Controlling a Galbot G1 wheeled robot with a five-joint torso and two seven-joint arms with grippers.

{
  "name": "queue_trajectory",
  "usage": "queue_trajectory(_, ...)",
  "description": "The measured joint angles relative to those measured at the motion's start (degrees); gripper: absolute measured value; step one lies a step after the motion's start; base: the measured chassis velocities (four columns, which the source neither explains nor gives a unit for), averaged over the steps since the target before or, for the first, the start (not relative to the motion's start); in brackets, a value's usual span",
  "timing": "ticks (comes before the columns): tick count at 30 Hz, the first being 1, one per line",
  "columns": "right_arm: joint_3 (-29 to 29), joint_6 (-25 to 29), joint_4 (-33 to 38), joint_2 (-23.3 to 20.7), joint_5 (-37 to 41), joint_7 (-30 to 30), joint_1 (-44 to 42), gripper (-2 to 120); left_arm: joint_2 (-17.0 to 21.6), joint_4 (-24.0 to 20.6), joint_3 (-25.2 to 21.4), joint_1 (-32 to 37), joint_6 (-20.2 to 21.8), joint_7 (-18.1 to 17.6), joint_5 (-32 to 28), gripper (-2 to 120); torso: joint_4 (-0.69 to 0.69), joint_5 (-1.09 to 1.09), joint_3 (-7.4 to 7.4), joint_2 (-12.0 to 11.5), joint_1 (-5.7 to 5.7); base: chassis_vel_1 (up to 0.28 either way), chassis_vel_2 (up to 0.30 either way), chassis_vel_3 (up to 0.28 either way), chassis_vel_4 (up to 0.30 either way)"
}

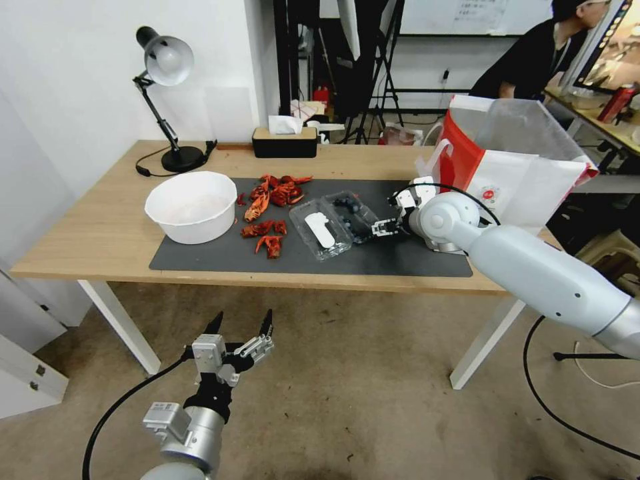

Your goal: Close the takeout container lid, then place the container into the takeout bag.

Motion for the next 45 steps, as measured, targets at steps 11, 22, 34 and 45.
queue_trajectory(11, -0.1, 0.0, 1.7, -0.4, 3.2, 4.3, 0.0, 100, 0.1, 0.2, 0.0, 0.1, -0.8, 0.2, -0.1, 100, 0.00, 0.00, 0.00, 0.0, 0.00, 0.000, 0.000, 0.000, 0.000)
queue_trajectory(22, -0.1, 0.0, 4.2, -1.5, 7.3, 8.4, -0.2, 100, -0.1, 0.2, 0.1, 0.4, -1.1, 0.2, 0.1, 100, 0.00, 0.00, 0.00, 0.0, 0.00, 0.000, 0.000, 0.000, 0.000)
queue_trajectory(34, 0.1, 0.0, 7.2, -3.3, 11.0, 11.0, -1.0, 100, -0.4, 0.4, 0.5, 0.4, -1.4, 0.2, 0.4, 100, 0.00, 0.00, 0.00, 0.0, 0.00, 0.000, 0.000, 0.000, 0.000)
queue_trajectory(45, 0.4, 0.0, 9.8, -4.1, 14.9, 13.8, -1.3, 100, -0.8, 0.4, 0.8, 0.5, -1.5, 0.2, 1.1, 100, 0.00, 0.00, 0.00, 0.0, 0.00, 0.000, 0.000, 0.000, 0.000)
